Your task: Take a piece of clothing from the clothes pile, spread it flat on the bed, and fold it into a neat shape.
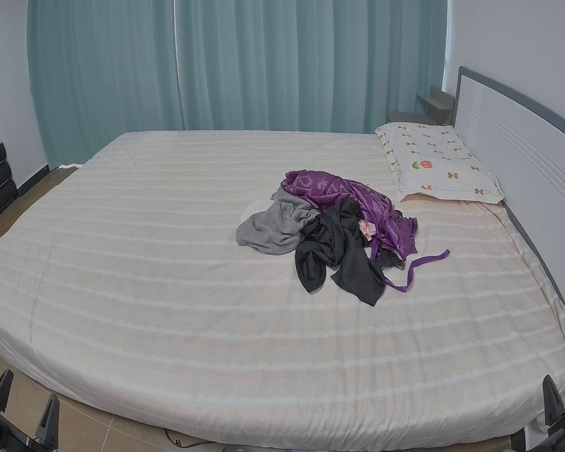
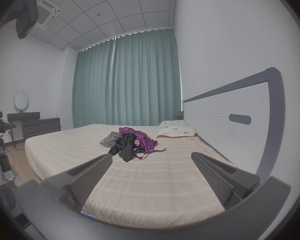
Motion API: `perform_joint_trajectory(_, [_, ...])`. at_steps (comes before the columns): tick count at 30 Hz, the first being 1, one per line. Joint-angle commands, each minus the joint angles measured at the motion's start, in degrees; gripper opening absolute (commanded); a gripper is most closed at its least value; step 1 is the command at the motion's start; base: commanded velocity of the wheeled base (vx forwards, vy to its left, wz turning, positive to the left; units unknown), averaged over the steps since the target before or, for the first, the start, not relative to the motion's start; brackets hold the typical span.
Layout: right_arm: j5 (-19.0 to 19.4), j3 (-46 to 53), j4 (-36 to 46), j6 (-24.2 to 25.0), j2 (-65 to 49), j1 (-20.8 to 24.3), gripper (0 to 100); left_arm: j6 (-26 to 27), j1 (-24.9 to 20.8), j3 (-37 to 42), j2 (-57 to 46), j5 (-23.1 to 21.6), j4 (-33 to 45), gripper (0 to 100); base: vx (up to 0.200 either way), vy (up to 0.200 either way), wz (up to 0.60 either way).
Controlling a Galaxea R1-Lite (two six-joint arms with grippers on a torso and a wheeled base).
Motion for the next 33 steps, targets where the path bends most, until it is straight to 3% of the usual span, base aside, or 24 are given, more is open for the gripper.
perform_joint_trajectory(1, [0.0,1.0,0.0,0.0,-1.0,0.0,100,0.0,0.0,1.0,-1.0,0.0,0.0,100,0.0,0.0,0.0])
perform_joint_trajectory(11, [0.6,0.6,-0.4,-1.7,-1.0,0.2,100,0.0,0.0,1.0,-1.0,0.0,0.0,100,0.0,0.0,0.0])
perform_joint_trajectory(12, [2.6,-8.1,-1.3,0.2,3.3,1.1,100,-0.1,-0.1,1.0,-1.0,0.0,0.0,100,0.0,0.0,0.0])
perform_joint_trajectory(14, [3.3,-16.4,-0.5,2.9,9.5,1.7,100,0.0,0.0,1.0,-1.0,0.0,-0.1,100,0.0,0.0,0.0])
perform_joint_trajectory(16, [4.0,-17.9,0.9,1.9,13.8,1.3,100,0.0,0.0,1.0,-1.0,0.0,0.0,100,0.0,0.0,0.0])
perform_joint_trajectory(18, [5.2,-16.6,1.5,-0.5,18.1,1.8,100,0.0,0.0,1.0,-1.0,0.0,0.0,100,0.0,0.0,0.0])
perform_joint_trajectory(22, [5.5,-14.0,-0.1,-0.2,24.8,2.1,100,0.0,0.0,1.0,-1.0,0.0,-0.1,100,0.0,0.0,0.0])
perform_joint_trajectory(23, [5.7,-13.4,-2.9,2.1,31.3,2.2,100,0.0,0.0,1.0,-1.0,0.0,-0.1,100,0.0,0.0,0.0])
perform_joint_trajectory(33, [8.7,-14.5,-15.4,2.6,57.1,2.6,100,0.0,0.0,1.0,-1.0,0.0,0.0,100,0.0,0.0,0.0])
